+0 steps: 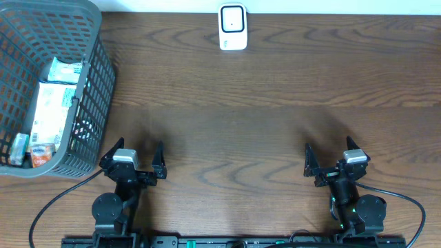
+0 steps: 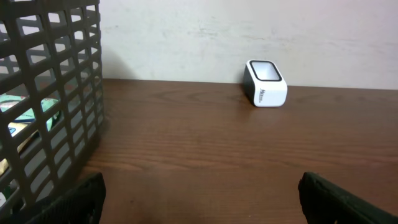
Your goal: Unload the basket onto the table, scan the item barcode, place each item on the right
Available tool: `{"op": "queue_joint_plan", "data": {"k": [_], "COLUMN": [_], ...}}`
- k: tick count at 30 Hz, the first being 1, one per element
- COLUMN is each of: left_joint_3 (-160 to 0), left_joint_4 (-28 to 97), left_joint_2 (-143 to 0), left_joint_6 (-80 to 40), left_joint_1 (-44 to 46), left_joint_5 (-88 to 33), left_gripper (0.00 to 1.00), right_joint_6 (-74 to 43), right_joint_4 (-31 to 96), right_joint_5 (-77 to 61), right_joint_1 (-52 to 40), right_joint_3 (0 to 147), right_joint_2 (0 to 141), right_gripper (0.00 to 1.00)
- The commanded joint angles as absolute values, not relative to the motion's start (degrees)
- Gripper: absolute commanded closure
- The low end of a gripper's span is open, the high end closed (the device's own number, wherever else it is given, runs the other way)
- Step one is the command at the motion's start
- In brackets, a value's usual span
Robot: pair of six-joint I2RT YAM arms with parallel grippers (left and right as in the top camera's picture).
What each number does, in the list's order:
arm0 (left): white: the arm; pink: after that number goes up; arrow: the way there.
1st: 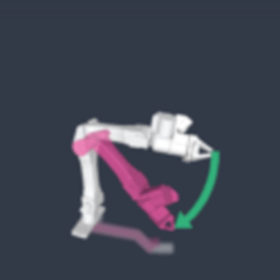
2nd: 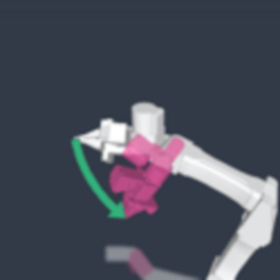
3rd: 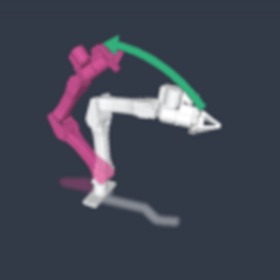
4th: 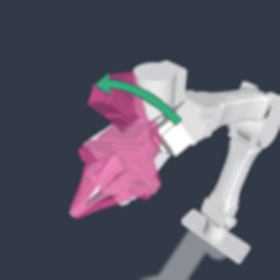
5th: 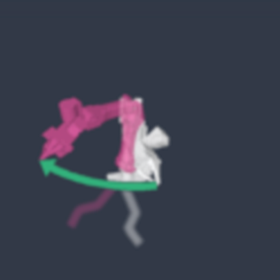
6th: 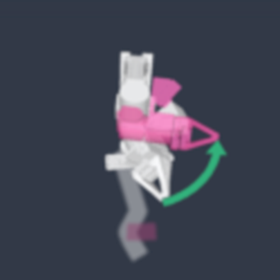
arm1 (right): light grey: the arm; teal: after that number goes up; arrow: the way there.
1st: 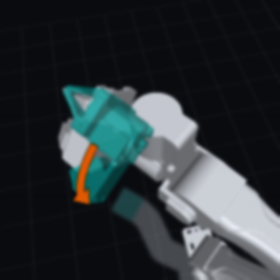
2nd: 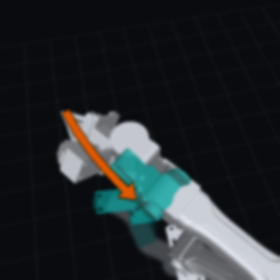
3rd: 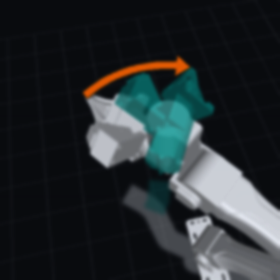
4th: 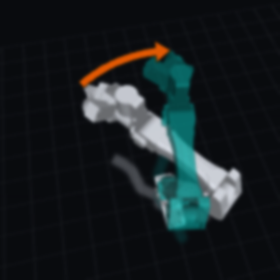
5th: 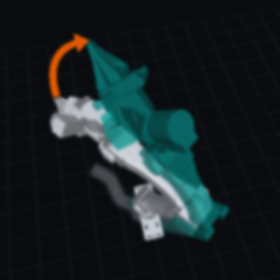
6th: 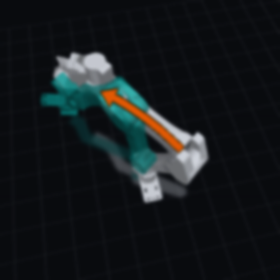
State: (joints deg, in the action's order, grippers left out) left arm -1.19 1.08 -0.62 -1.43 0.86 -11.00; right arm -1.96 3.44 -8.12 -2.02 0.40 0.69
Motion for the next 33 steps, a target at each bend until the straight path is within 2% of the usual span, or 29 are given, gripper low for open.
{"op": "queue_joint_plan", "data": {"k": [1,13,14,17,19,27,33], "left_joint_3": [-0.2,-0.3,-0.3,-0.3,-0.3,-0.8,-8.6], "left_joint_4": [3.1,2.2,0.9,-0.6,-1.9,-23.6,-27.4], "left_joint_2": [-0.2,-0.2,-0.2,-0.2,-0.2,-0.2,-1.3], "left_joint_6": [-0.6,-1.5,-3.7,-18.3,-22.7,-28.4,-28.1], "left_joint_1": [1.0,1.0,1.0,1.1,1.1,1.1,1.0], "left_joint_5": [-11.1,-11.7,-14.4,-32.2,-35.7,-35.8,-32.3], "left_gripper": [0.02,0.02,0.02,0.02,0.03,0.02,0.03], "right_joint_6": [-2.3,-2.3,-2.3,-2.3,-2.3,-2.3,-2.3], "right_joint_4": [3.7,3.7,3.7,3.7,3.7,3.7,3.7], "right_joint_5": [-8.5,-8.5,-8.5,-8.5,-8.5,-8.5,-8.5], "right_joint_1": [-2.3,-2.3,-2.3,-2.3,-2.3,-2.3,-2.3], "right_joint_3": [0.3,0.3,0.3,0.3,0.3,0.3,0.3], "right_joint_2": [0.3,0.3,0.3,0.3,0.3,0.3,0.3], "right_gripper": [0.01,0.01,0.01,0.01,0.01,0.01,0.01]}}
